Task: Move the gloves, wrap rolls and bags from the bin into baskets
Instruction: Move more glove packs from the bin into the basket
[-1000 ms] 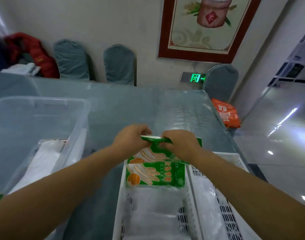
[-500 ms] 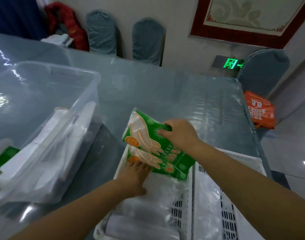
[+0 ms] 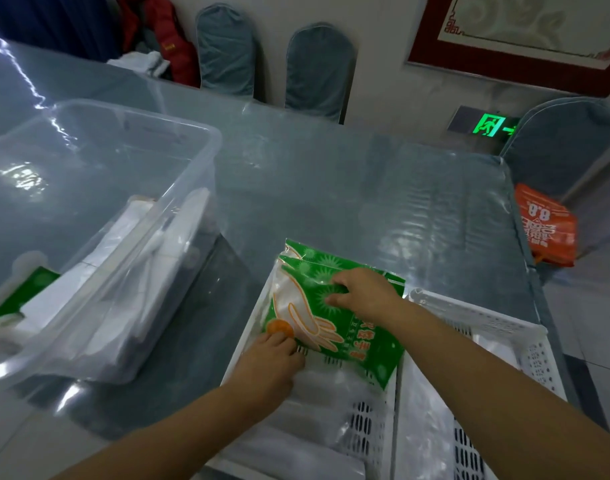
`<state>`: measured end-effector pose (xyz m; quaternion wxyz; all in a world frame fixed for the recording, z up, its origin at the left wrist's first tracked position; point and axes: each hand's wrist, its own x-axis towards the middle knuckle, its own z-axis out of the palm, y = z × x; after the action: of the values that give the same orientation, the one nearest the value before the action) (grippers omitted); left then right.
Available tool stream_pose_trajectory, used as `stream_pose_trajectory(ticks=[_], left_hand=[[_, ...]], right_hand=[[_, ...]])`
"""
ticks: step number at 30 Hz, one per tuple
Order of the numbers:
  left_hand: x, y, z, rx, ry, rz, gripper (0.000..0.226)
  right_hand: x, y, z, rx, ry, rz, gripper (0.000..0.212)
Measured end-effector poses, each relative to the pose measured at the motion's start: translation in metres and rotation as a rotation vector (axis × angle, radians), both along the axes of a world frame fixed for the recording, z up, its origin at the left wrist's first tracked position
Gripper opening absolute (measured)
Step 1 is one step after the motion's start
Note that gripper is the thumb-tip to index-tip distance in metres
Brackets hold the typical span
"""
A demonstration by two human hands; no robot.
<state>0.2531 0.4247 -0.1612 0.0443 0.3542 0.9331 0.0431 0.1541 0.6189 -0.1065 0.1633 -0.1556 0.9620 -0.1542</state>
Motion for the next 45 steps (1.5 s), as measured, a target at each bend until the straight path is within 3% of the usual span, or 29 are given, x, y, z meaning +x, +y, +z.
stream_pose_trajectory(ticks=[2,5,11,15,17,20,22,25,27,29,32,36,39,43,45], left_hand=[[0.001,-0.001,-0.002,0.01,0.006,0.003,0.033],[-0.002,0.0,-0.001,0.031,0.021,0.03,0.033],[-0.009,0.0,-0.002,0.011,0.022,0.055,0.038],[-0.022,-0.008,0.003,-0.008,-0.039,0.145,0.042],[-0.03,-0.015,0.005,-0.044,-0.148,0.157,0.045],[-0.036,-0.019,0.008,-0.064,-0.224,0.104,0.04],[-0.035,-0.018,0.007,-0.068,-0.25,0.065,0.028],[-0.032,-0.017,0.002,-0.02,-0.354,0.139,0.012],[-0.03,-0.018,0.001,-0.014,-0.46,0.168,0.018],[-0.028,-0.02,0.0,-0.055,-0.557,0.154,0.04],[-0.022,-0.02,-0.005,-0.137,-0.508,0.086,0.056],[-0.014,-0.018,-0.01,-0.216,-0.379,0.026,0.034],[-0.012,-0.017,-0.01,-0.195,-0.345,-0.015,0.025],[-0.014,-0.016,-0.005,-0.054,-0.413,0.058,0.016],[-0.023,-0.015,0.004,-0.007,-0.401,0.087,0.021]], right_hand=[[0.003,-0.002,-0.005,0.088,0.027,0.046,0.025],[0.011,-0.009,-0.019,0.026,0.076,0.006,0.026],[0.013,-0.01,-0.033,0.103,0.348,0.03,0.031],[0.027,-0.003,-0.027,-0.059,0.534,0.05,0.021],[0.042,-0.002,-0.026,-0.155,0.423,0.123,0.017],[0.065,-0.005,-0.037,-0.018,0.189,0.245,0.044],[0.075,-0.007,-0.046,0.107,0.155,0.337,0.054],[0.084,-0.01,-0.056,0.138,0.152,0.346,0.046],[0.09,-0.009,-0.06,0.136,0.126,0.306,0.044],[0.096,-0.008,-0.063,0.119,0.079,0.285,0.049],[0.106,-0.005,-0.063,0.118,0.032,0.293,0.065],[0.118,-0.004,-0.07,0.216,0.031,0.348,0.082],[0.123,-0.007,-0.073,0.216,0.002,0.32,0.072],[0.124,-0.009,-0.068,0.098,-0.072,0.204,0.026],[0.117,-0.006,-0.059,0.051,-0.077,0.135,0.016]])
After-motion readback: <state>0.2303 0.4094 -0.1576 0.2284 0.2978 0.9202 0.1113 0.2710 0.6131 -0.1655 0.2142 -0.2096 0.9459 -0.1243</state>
